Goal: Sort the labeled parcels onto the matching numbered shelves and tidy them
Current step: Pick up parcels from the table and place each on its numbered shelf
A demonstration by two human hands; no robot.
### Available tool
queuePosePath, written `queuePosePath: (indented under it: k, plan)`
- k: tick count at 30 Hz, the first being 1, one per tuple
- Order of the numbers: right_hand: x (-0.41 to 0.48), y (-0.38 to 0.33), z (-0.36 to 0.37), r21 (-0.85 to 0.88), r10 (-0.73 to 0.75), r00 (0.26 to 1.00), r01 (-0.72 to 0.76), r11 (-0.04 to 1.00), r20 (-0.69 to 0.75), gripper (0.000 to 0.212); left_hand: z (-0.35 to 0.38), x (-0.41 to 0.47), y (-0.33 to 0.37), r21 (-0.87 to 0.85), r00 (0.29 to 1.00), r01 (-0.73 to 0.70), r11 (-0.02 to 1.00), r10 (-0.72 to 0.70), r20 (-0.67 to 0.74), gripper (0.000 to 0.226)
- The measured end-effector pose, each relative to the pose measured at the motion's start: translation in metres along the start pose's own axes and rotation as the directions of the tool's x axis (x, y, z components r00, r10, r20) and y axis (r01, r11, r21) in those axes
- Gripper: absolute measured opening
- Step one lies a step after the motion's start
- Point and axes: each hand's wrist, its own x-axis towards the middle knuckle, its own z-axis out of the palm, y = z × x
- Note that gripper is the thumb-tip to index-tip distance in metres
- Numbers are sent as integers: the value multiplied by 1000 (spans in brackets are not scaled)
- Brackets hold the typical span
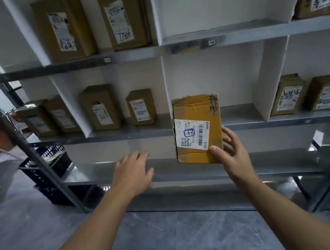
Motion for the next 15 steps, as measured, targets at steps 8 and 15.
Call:
queuePosePath:
  k: [8, 15]
  plan:
    - [15, -2, 38, 29, -2, 993, 6, 1000, -120, 66, -1, 36, -43, -19, 998, -70, 997, 70, -4, 54]
    - [37, 10, 6, -7, 19, 969, -21, 1000, -246, 68, 15, 79, -21, -59, 985, -173, 983, 174, 15, 56]
